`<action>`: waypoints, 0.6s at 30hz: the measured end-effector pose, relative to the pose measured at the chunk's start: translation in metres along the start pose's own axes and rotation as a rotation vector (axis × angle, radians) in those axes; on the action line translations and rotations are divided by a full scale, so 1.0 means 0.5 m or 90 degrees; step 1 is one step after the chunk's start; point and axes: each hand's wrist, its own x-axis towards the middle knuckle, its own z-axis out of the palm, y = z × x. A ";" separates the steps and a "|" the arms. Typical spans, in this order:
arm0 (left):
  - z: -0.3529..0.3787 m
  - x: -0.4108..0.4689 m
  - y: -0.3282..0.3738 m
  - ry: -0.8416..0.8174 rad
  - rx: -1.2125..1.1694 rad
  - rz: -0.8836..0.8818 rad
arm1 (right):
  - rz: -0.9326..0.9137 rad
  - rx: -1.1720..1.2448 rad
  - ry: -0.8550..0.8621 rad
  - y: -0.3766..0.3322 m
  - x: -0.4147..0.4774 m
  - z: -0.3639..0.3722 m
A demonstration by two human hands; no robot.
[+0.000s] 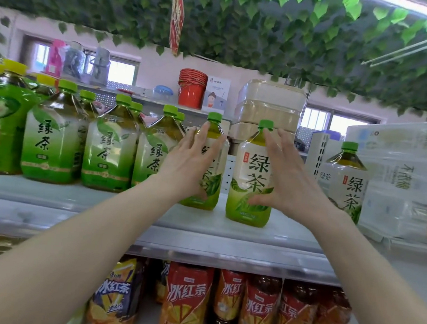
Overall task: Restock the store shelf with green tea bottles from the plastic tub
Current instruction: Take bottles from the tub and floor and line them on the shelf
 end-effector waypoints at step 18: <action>0.009 -0.001 -0.009 -0.008 0.050 0.032 | -0.057 0.025 -0.047 0.066 0.062 0.085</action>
